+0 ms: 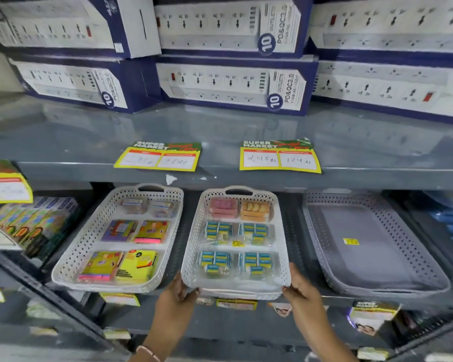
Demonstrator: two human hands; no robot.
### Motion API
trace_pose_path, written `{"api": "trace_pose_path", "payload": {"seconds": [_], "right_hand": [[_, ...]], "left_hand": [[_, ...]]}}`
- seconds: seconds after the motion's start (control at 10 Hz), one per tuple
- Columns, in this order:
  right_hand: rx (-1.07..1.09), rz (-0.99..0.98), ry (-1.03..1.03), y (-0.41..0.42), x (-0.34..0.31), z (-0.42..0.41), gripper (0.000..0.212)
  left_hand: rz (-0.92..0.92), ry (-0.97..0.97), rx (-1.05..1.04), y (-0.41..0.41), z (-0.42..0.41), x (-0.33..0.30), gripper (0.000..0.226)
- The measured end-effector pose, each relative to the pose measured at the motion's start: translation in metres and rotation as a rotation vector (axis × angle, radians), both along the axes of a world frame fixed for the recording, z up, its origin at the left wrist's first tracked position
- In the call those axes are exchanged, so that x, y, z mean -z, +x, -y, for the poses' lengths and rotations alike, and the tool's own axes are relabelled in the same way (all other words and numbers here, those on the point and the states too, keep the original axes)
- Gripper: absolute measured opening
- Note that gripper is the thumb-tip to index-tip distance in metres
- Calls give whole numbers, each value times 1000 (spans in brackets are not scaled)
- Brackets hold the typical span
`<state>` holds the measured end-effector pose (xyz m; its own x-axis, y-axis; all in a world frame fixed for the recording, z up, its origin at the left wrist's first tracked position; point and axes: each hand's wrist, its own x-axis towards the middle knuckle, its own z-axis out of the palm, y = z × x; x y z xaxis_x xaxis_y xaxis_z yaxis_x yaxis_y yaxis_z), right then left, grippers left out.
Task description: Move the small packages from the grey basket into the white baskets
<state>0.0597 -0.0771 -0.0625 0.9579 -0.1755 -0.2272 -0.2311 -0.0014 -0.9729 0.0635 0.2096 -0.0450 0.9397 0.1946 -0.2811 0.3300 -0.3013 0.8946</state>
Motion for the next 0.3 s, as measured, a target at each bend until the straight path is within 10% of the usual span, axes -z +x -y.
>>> {"api": "trace_pose_path", "payload": {"seconds": [0.3], "right_hand": [[168, 306, -299, -51, -54, -42, 56]], "left_hand": [[388, 294, 35, -32, 7, -41, 88]]}}
